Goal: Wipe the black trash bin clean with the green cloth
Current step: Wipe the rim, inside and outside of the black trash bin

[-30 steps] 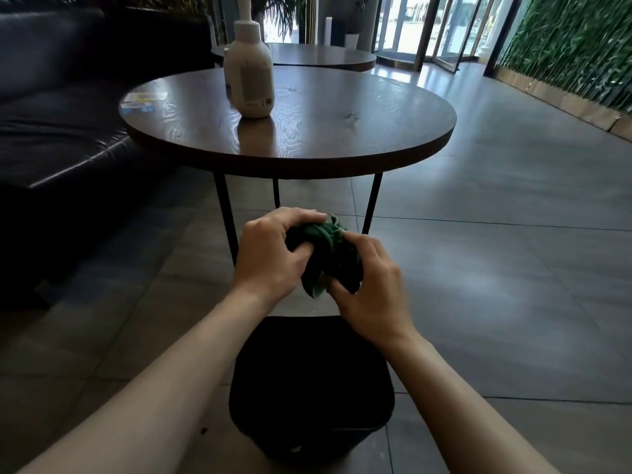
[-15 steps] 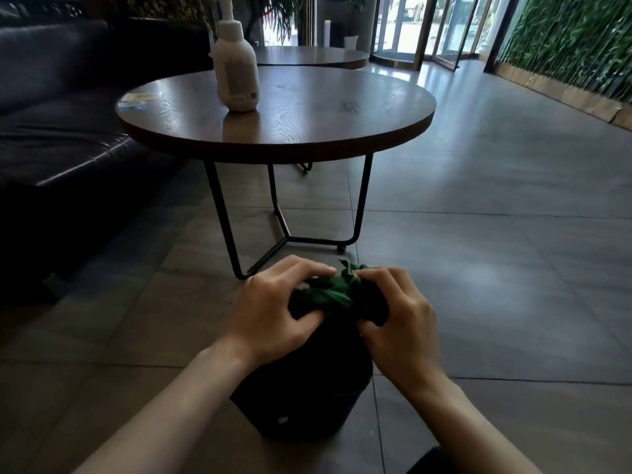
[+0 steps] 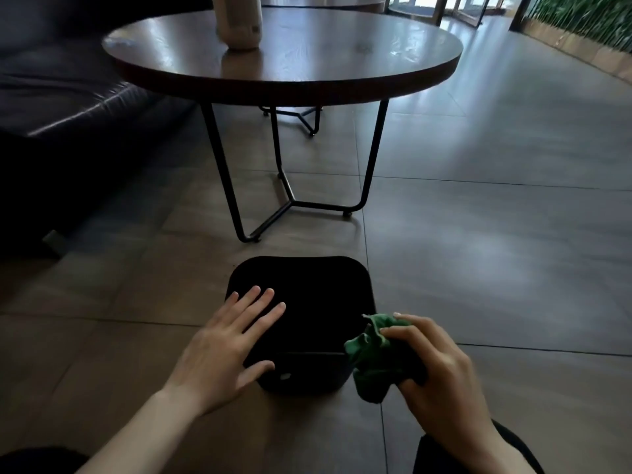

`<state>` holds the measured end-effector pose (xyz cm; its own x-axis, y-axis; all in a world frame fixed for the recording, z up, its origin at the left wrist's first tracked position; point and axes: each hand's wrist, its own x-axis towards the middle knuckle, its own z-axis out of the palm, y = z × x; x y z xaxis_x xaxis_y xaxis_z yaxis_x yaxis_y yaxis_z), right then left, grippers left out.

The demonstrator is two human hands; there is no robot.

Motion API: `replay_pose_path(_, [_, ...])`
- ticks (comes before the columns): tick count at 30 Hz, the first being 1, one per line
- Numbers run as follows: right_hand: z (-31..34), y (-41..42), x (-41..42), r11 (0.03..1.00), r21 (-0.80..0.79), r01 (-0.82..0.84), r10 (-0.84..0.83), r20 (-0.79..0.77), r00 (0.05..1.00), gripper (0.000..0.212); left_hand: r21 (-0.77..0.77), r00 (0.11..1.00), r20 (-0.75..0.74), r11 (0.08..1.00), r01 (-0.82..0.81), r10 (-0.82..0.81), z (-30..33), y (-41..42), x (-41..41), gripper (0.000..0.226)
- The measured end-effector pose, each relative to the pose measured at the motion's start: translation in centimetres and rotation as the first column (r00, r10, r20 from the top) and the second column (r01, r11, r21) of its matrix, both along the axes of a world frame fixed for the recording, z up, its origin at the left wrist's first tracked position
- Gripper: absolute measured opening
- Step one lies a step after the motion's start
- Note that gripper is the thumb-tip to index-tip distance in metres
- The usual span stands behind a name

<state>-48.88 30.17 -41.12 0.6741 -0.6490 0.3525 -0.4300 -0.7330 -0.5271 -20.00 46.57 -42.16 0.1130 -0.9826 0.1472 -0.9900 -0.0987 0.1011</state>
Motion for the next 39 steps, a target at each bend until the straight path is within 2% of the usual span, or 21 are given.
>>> replay_pose_path(7, [-2.2, 1.4, 2.6, 0.992, 0.009, -0.125, 0.122, -0.280, 0.952, 0.064, 0.036, 0.998, -0.026, 0.998, -0.055, 0.056, -3.3, 0.6, -0.9, 0.088])
replay_pose_path(12, [-2.7, 1.2, 3.7, 0.972, -0.041, -0.229, 0.199, -0.364, 0.910, 0.053, -0.041, 0.999, -0.001, 0.998, -0.040, 0.040, -3.8, 0.8, -0.9, 0.081])
replay_pose_path(18, [-2.6, 1.4, 4.5, 0.957, -0.145, -0.252, 0.196, -0.321, 0.927, 0.016, -0.090, 0.998, -0.027, 0.995, 0.049, -0.052, -3.1, 0.8, -0.7, 0.055])
replay_pose_path(22, [-1.2, 0.5, 4.8, 0.970, -0.098, -0.224, 0.196, -0.232, 0.953, 0.017, -0.097, 0.994, -0.105, 0.995, 0.028, -0.038, -1.3, 0.0, 0.6, 0.047])
replay_pose_path(25, [0.0, -0.7, 5.8, 0.981, -0.031, -0.193, 0.186, -0.150, 0.971, 0.022, -0.107, 0.993, -0.117, 0.994, 0.016, -0.028, 0.4, -1.0, 1.7, 0.026])
replay_pose_path(26, [0.3, -1.0, 6.3, 0.982, -0.019, -0.190, 0.185, -0.133, 0.974, 0.024, -0.099, 0.989, -0.145, 0.995, -0.009, -0.006, 0.8, -1.3, 1.9, 0.028])
replay_pose_path(27, [0.3, -1.2, 6.8, 0.981, -0.013, -0.192, 0.189, -0.124, 0.974, 0.022, -0.093, 0.982, -0.187, 0.995, -0.034, 0.016, 0.9, -1.4, 2.2, 0.032])
replay_pose_path(30, [-0.3, -1.5, 8.3, 0.978, -0.035, -0.203, 0.198, -0.121, 0.973, 0.012, -0.131, 0.965, -0.252, 0.986, -0.105, 0.070, 0.1, -1.4, 3.1, 0.024])
replay_pose_path(32, [-0.8, -1.9, 8.8, 0.979, -0.065, -0.193, 0.185, -0.119, 0.976, 0.015, -0.133, 0.965, -0.259, 0.988, -0.082, 0.045, -0.7, -1.4, 3.6, 0.040])
replay_pose_path(36, [-1.4, -2.7, 9.4, 0.989, -0.071, -0.127, 0.123, -0.063, 0.990, 0.017, 0.073, 0.989, -0.141, 0.996, 0.049, -0.038, -1.0, -1.3, 5.3, 0.091])
replay_pose_path(39, [-2.0, -2.8, 9.8, 0.994, -0.067, -0.084, 0.082, -0.032, 0.996, 0.035, 0.143, 0.997, -0.038, 0.987, 0.066, -0.062, -0.7, -1.8, 6.6, 0.104])
